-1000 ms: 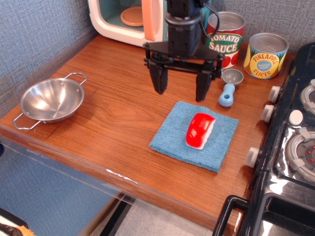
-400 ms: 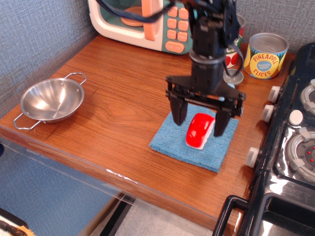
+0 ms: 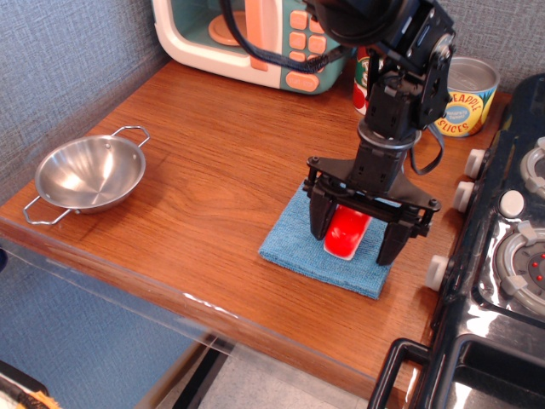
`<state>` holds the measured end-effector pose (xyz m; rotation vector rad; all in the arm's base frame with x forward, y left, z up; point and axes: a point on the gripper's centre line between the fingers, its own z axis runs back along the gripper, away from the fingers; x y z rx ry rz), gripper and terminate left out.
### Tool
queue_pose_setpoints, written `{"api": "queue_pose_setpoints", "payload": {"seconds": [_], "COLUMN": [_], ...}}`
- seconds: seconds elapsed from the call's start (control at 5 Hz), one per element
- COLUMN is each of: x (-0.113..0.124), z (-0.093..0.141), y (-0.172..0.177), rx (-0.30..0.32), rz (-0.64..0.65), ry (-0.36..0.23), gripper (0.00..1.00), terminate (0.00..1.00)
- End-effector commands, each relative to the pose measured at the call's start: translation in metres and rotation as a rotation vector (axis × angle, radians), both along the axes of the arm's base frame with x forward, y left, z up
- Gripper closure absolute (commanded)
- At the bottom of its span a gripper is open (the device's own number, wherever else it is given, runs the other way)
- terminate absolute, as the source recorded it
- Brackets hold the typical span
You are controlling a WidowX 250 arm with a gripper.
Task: Move the hot dog bun and place below microwave
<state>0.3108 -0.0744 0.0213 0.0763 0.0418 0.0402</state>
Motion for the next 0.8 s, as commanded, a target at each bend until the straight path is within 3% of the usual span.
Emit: {"api": "queue_pose_setpoints", "payload": {"seconds": [0.0, 0.2, 0.4, 0.6], "x": [0.007, 0.006, 0.008, 0.025], "z": [0.013, 0.024, 0.059, 0.094], "y": [0.002, 0.006, 0.015, 0.041], "rx": [-0.025, -0.070, -0.191, -0.236], "rz": [-0.011, -0.008, -0.015, 0.022], "ry": [-0.044, -0.069, -0.139, -0.206], "gripper": [1.00, 1.00, 1.00, 1.00], "terminate": [0.00, 0.00, 0.00, 0.00]}}
